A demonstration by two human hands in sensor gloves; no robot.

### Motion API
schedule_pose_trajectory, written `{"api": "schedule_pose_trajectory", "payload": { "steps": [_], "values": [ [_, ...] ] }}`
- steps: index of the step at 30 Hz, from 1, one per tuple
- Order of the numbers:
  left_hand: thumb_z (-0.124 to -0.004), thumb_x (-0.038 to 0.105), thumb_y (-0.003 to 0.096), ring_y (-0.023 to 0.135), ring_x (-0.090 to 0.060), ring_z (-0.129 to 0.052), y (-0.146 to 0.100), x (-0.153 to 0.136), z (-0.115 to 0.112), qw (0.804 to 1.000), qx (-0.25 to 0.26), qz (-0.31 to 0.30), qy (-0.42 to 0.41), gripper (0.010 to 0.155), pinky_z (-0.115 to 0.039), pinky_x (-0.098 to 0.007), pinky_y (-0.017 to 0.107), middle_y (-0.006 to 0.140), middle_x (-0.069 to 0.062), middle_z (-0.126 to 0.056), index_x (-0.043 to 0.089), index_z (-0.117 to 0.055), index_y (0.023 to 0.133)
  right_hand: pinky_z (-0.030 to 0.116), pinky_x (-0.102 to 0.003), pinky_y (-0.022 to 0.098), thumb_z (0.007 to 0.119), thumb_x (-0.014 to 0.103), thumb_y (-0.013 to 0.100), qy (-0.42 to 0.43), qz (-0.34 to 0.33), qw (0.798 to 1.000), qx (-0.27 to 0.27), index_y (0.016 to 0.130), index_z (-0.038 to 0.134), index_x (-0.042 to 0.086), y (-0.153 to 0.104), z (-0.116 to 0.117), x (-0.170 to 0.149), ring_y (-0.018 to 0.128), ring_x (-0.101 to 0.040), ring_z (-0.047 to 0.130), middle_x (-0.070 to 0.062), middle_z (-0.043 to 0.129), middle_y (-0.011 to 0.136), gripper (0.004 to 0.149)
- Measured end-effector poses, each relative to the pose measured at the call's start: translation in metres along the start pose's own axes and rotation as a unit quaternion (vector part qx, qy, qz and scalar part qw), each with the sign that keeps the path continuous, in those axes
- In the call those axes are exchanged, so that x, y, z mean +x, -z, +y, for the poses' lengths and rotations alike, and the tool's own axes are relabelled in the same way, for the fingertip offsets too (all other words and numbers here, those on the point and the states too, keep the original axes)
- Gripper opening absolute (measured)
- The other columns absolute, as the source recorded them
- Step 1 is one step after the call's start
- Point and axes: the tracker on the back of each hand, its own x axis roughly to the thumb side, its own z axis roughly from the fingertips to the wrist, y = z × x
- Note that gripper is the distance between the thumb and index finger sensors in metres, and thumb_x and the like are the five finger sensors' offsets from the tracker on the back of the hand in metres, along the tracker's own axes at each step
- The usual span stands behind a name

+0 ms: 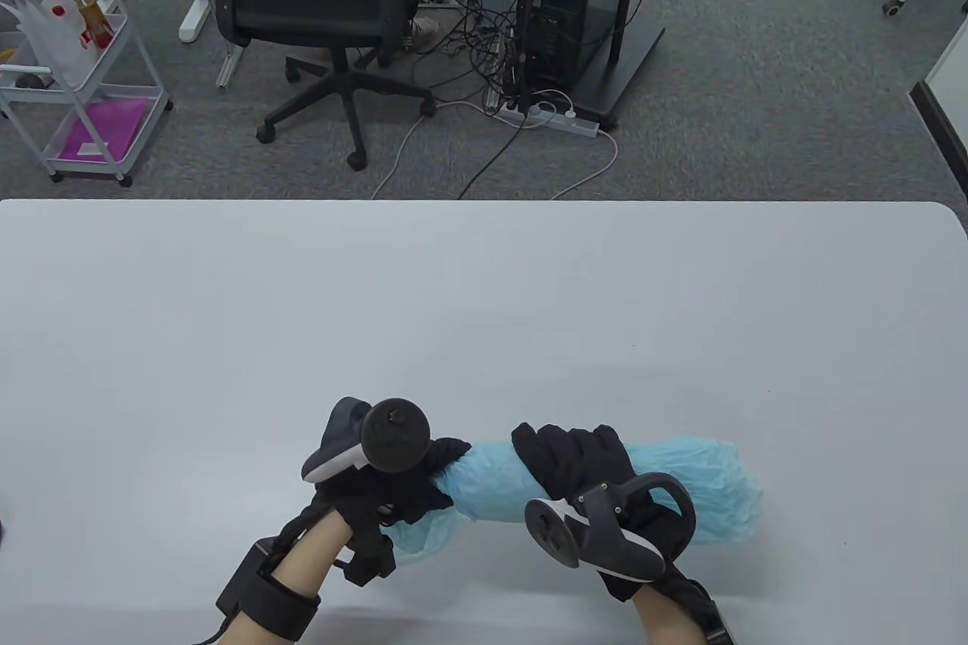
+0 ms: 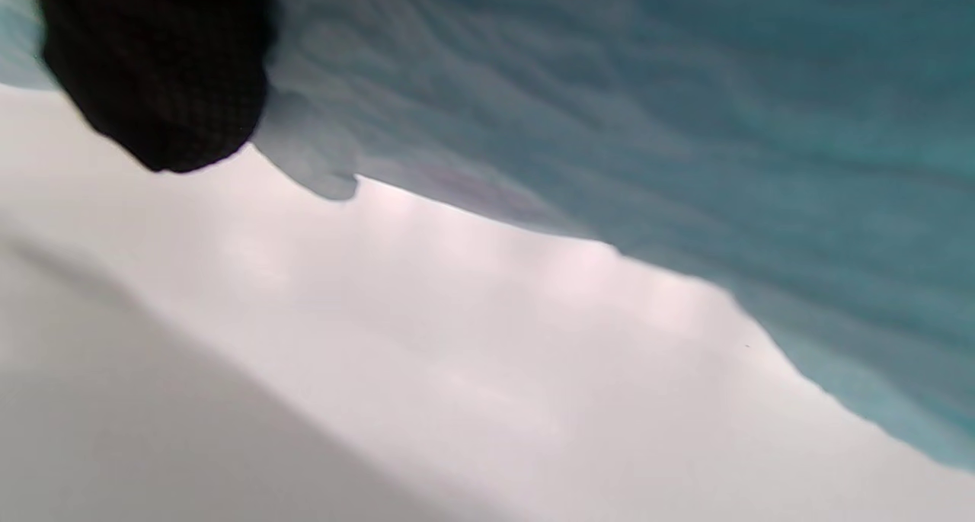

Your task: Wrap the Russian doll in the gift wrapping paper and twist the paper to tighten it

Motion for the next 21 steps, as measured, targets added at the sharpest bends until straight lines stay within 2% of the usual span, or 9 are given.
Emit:
{"api": "schedule_pose_trajectory", "payload": {
  "steps": [2, 4, 8, 15, 19, 21],
  "values": [
    [-0.087, 0.045, 0.0349, 0.031, -0.005, -0.105, 0.005, -0.01, -0.004, 0.994, -0.072, -0.013, -0.087, 0.061, -0.091, -0.032, 0.042, 0.067, 0.008, -0.098, 0.022, -0.071, 0.089, 0.056, -0.058, 0.084, 0.094, 0.061, 0.03, -0.006, -0.004, 1.0, -0.002, 0.107, 0.017, 0.038, -0.001, 0.0, 0.002, 0.105, -0.016, 0.074, 0.007, 0.054, 0.116, 0.111],
    [-0.088, 0.044, 0.036, 0.031, -0.007, -0.104, 0.01, -0.022, -0.01, 0.972, -0.147, -0.026, -0.183, 0.063, -0.09, -0.034, 0.043, 0.067, 0.005, -0.097, 0.018, -0.069, 0.089, 0.054, -0.058, 0.085, 0.094, 0.06, 0.031, -0.007, -0.008, 1.0, -0.003, 0.107, 0.015, 0.039, -0.001, 0.0, 0.004, 0.107, -0.016, 0.072, 0.008, 0.052, 0.117, 0.112],
    [-0.087, 0.049, 0.0346, 0.025, -0.006, -0.105, 0.017, -0.034, -0.02, 0.952, -0.194, -0.035, -0.234, 0.06, -0.091, -0.033, 0.039, 0.061, 0.006, -0.1, 0.016, -0.075, 0.083, 0.052, -0.059, 0.086, 0.094, 0.06, 0.032, -0.019, -0.009, 1.0, -0.005, 0.106, 0.014, 0.039, -0.001, 0.0, 0.008, 0.108, -0.016, 0.07, 0.009, 0.05, 0.118, 0.111],
    [-0.085, 0.05, 0.0347, 0.011, -0.006, -0.102, 0.022, -0.039, -0.03, 0.926, -0.226, -0.067, -0.294, 0.052, -0.092, -0.031, 0.031, 0.046, 0.006, -0.104, 0.014, -0.085, 0.072, 0.05, -0.059, 0.087, 0.093, 0.06, 0.033, -0.017, -0.016, 1.0, -0.009, 0.106, 0.012, 0.039, -0.002, -0.002, 0.012, 0.109, -0.016, 0.068, 0.009, 0.048, 0.118, 0.111],
    [-0.085, 0.046, 0.0343, -0.001, -0.007, -0.099, 0.022, -0.041, -0.037, 0.9, -0.251, -0.091, -0.345, 0.045, -0.093, -0.03, 0.022, 0.033, 0.004, -0.107, 0.011, -0.091, 0.062, 0.05, -0.059, 0.087, 0.093, 0.06, 0.033, -0.006, -0.029, 0.999, -0.015, 0.106, 0.011, 0.039, -0.004, -0.004, 0.018, 0.11, -0.016, 0.068, 0.009, 0.048, 0.118, 0.111],
    [-0.085, 0.048, 0.0354, 0.002, -0.007, -0.101, 0.022, -0.046, -0.038, 0.901, -0.241, -0.083, -0.351, 0.046, -0.093, -0.03, 0.025, 0.036, 0.005, -0.107, 0.012, -0.09, 0.063, 0.051, -0.058, 0.087, 0.092, 0.061, 0.033, -0.016, -0.024, 0.999, -0.014, 0.107, 0.012, 0.038, -0.002, -0.003, 0.018, 0.109, -0.016, 0.069, 0.008, 0.049, 0.118, 0.111]
  ]
}}
